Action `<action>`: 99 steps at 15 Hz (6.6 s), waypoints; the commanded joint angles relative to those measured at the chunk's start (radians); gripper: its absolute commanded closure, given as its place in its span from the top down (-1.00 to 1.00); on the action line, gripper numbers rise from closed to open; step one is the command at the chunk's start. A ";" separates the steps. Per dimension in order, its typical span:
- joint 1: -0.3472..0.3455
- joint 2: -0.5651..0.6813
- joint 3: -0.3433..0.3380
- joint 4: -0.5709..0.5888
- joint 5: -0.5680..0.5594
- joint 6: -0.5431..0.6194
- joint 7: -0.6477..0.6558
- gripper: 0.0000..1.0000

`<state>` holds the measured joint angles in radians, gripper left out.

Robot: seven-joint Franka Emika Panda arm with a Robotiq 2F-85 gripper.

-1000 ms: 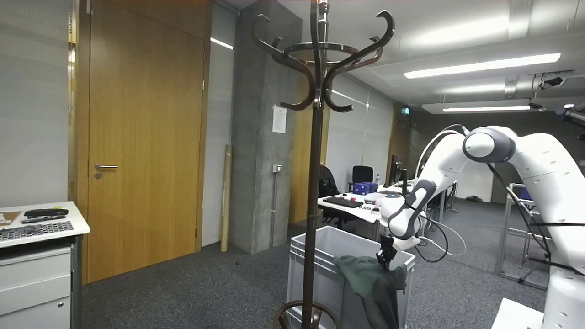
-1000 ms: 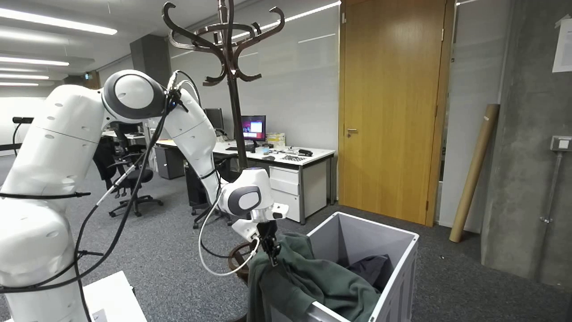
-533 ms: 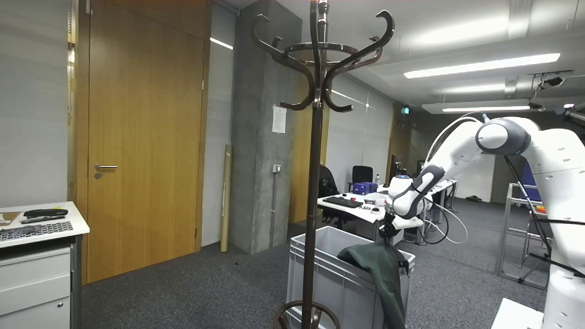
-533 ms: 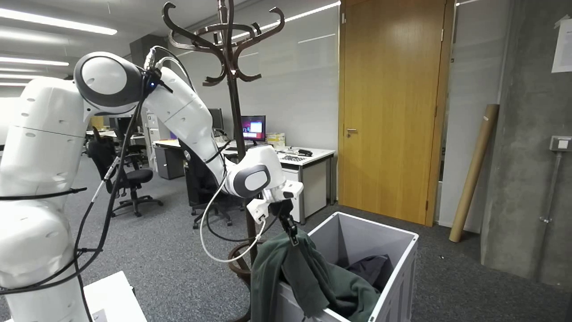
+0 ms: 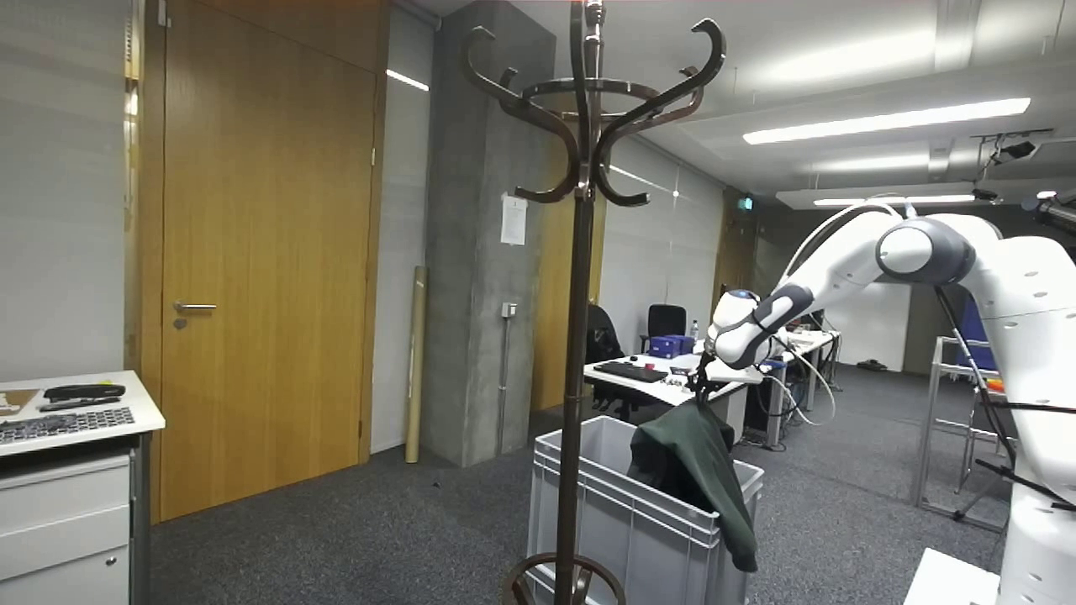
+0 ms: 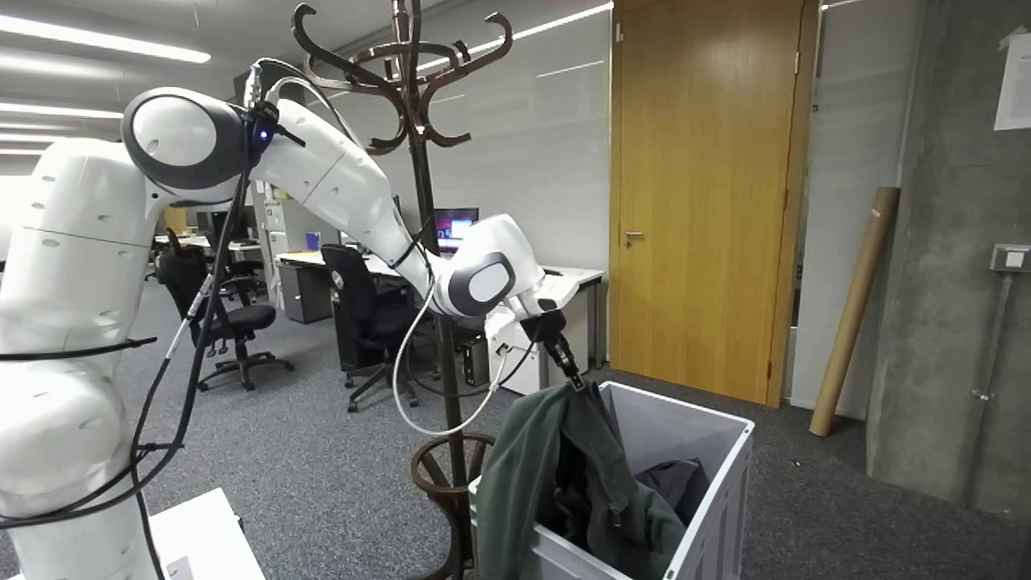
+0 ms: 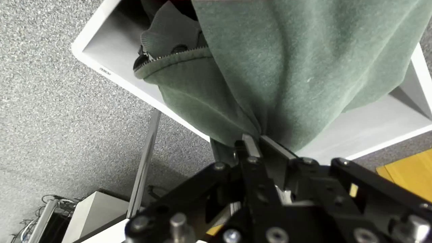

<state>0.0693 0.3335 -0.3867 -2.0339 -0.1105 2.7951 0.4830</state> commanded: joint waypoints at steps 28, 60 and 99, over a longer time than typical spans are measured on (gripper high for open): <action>0.015 0.004 0.089 -0.239 -0.153 -0.144 -0.144 1.00; -0.234 0.228 0.255 -0.112 -0.792 -0.029 -1.291 0.42; -0.179 0.092 0.264 0.162 -0.583 -0.217 -1.023 -0.45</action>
<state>-0.1139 0.4140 -0.1199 -1.9153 -0.6984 2.6135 -0.5834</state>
